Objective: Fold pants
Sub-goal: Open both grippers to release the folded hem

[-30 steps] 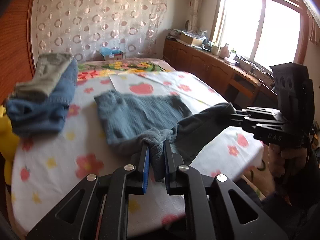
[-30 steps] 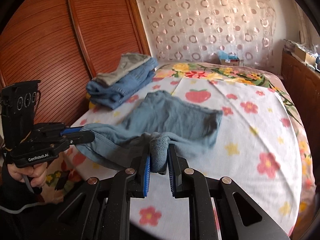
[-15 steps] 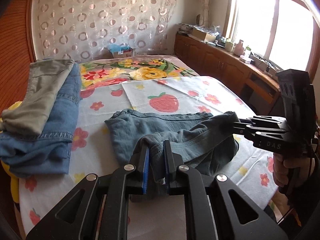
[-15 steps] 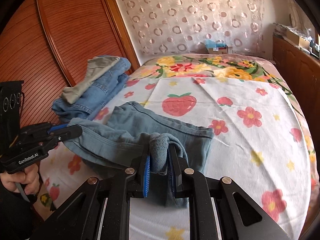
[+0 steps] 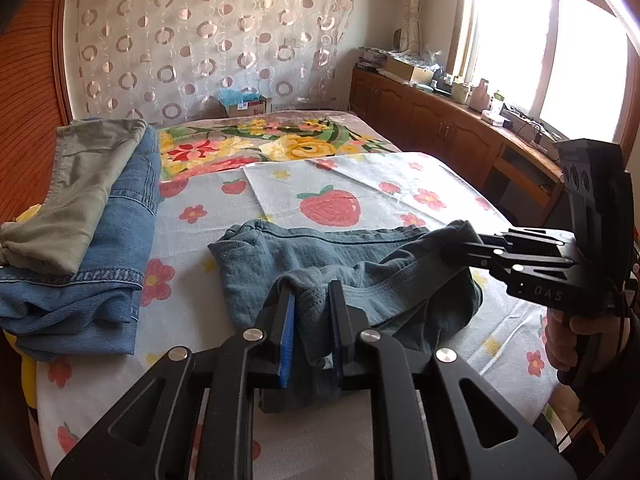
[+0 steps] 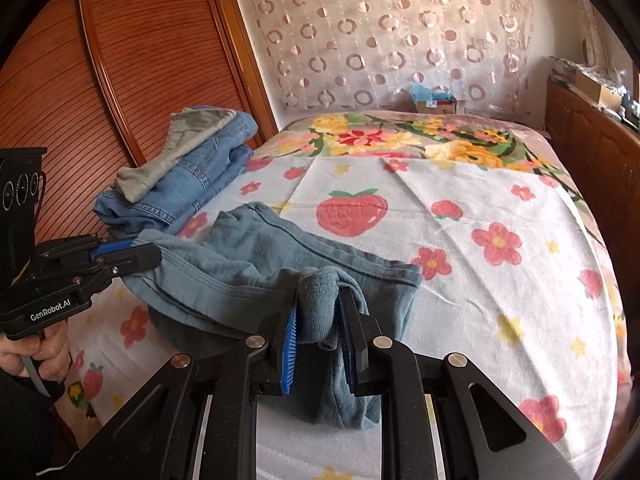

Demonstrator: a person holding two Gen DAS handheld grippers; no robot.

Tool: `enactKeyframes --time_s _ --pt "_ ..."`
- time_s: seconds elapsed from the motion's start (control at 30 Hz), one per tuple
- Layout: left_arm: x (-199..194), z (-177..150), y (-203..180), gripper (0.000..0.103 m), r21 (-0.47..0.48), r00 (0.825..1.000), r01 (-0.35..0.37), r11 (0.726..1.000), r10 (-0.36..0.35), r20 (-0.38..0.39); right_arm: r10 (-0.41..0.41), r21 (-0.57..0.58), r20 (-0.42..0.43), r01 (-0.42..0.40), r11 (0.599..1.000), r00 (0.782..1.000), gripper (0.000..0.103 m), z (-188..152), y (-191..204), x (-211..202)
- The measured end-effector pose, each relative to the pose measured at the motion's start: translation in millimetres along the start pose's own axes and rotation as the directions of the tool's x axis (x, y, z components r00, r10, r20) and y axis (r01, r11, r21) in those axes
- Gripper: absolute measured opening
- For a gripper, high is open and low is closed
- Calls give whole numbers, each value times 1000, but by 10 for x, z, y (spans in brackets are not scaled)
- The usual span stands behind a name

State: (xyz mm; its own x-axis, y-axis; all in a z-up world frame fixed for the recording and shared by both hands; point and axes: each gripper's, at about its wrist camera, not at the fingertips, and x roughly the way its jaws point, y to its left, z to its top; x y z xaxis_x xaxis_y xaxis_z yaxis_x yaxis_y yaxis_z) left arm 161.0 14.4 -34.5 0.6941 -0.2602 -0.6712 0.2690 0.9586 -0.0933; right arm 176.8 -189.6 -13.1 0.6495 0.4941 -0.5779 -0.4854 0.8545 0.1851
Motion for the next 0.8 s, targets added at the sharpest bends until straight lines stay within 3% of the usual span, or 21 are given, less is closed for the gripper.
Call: enactKeyframes --time_s 0.07,0.13,0.17,0.2,0.3,0.47,0.8 --pt "-29 -1 3 26 -1 1000 -15 1000 15 17 5 0 12 -5 1000 1000 25 -13 -12 -34" --pt "-58 2 21 45 -5 999 -26 1000 26 32 -5 -1 17 5 1000 1000 34 -19 -21 -60" --pt "-72 4 31 50 -9 999 -26 1000 26 41 -19 -3 16 19 1000 1000 36 -21 -28 -66" --pt "-79 6 55 53 -19 999 -25 1000 26 46 -32 -5 17 32 999 999 36 -24 -36 -74" --pt "-74 -18 114 77 -38 999 -14 999 15 37 -41 1 26 41 999 999 36 -51 -67 -127" --pt "-83 -188 143 78 -57 999 -14 998 16 30 -46 -12 14 46 999 999 36 -231 -64 -227" --pt "131 -610 188 78 -43 995 -30 999 26 -94 -65 -20 -84 64 998 994 36 -554 -114 -173"
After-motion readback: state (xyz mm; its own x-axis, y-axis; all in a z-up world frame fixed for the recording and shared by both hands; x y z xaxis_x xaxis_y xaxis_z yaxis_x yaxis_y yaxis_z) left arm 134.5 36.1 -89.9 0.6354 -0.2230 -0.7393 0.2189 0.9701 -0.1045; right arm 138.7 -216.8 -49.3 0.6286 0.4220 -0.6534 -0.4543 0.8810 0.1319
